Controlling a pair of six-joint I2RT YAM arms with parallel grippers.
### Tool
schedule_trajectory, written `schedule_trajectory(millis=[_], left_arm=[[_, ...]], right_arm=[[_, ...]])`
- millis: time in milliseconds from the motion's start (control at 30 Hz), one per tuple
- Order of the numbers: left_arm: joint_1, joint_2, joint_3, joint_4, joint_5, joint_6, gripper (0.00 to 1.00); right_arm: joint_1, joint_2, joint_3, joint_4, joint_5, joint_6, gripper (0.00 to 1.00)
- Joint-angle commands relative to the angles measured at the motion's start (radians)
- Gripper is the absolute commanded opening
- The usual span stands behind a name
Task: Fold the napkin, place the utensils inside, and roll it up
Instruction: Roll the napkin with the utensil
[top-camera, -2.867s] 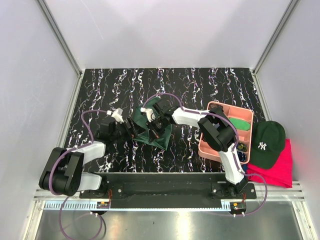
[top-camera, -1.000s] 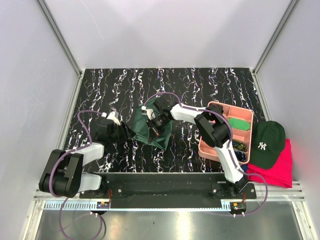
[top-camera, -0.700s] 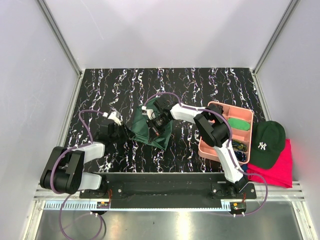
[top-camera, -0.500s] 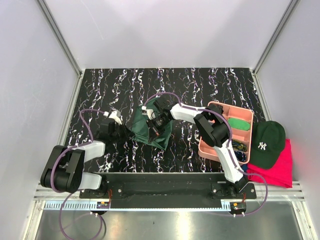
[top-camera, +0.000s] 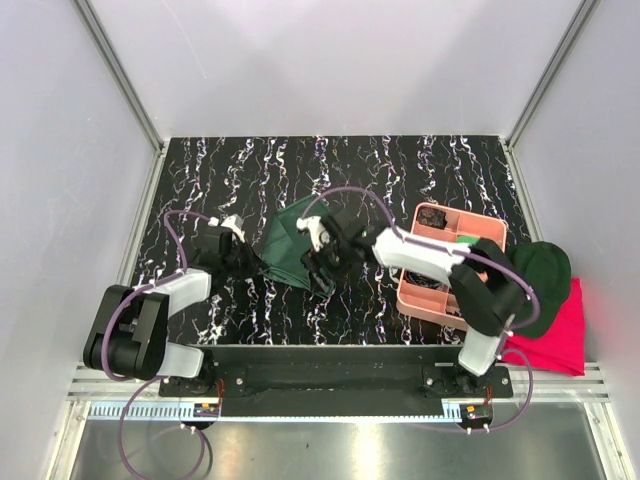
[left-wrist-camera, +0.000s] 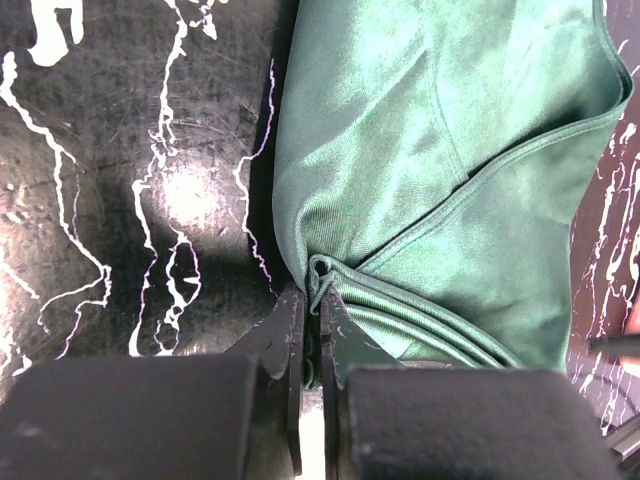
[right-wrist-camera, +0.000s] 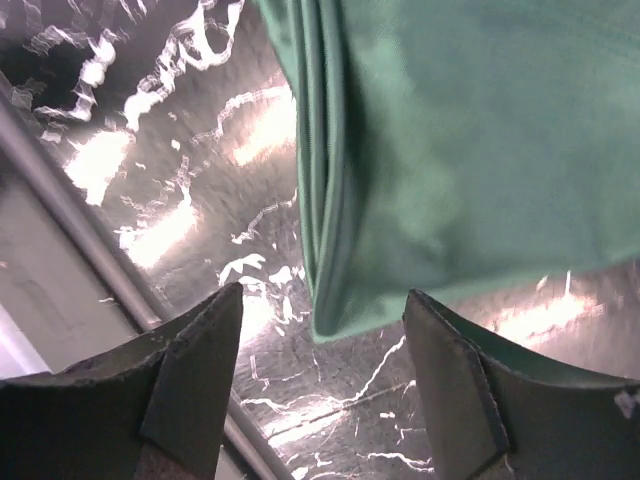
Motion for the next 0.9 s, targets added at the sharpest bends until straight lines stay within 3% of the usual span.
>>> schedule_trajectory(millis=[0, 67, 233, 467, 600, 767, 867], left_arm=[[0.006, -0.008, 0.047, -0.098, -0.041, 0.02, 0.0], [0.006, -0.006, 0.053, -0.108, -0.039, 0.02, 0.0], [0.006, -0.008, 0.058, -0.121, -0.041, 0.013, 0.0], [0.006, -0.011, 0.062, -0.122, -0.047, 0.014, 0.0], [0.006, -0.009, 0.067, -0.142, -0.044, 0.014, 0.0], [0.006, -0.008, 0.073, -0.154, -0.05, 0.014, 0.0], [0.006, -0.011, 0.072, -0.154, -0.052, 0.016, 0.0]], right_arm=[[0.128, -0.108, -0.158, 0.176, 0.384, -0.008, 0.74], [0.174, -0.137, -0.195, 0.254, 0.507, -0.022, 0.73], [0.237, -0.16, -0.266, 0.385, 0.579, -0.095, 0.7], [0.326, -0.127, -0.267, 0.426, 0.725, -0.223, 0.63], [0.332, -0.111, -0.258, 0.431, 0.724, -0.249, 0.61], [0.334, -0.062, -0.237, 0.399, 0.724, -0.246, 0.46], [0.331, -0.059, -0.224, 0.365, 0.689, -0.231, 0.42]])
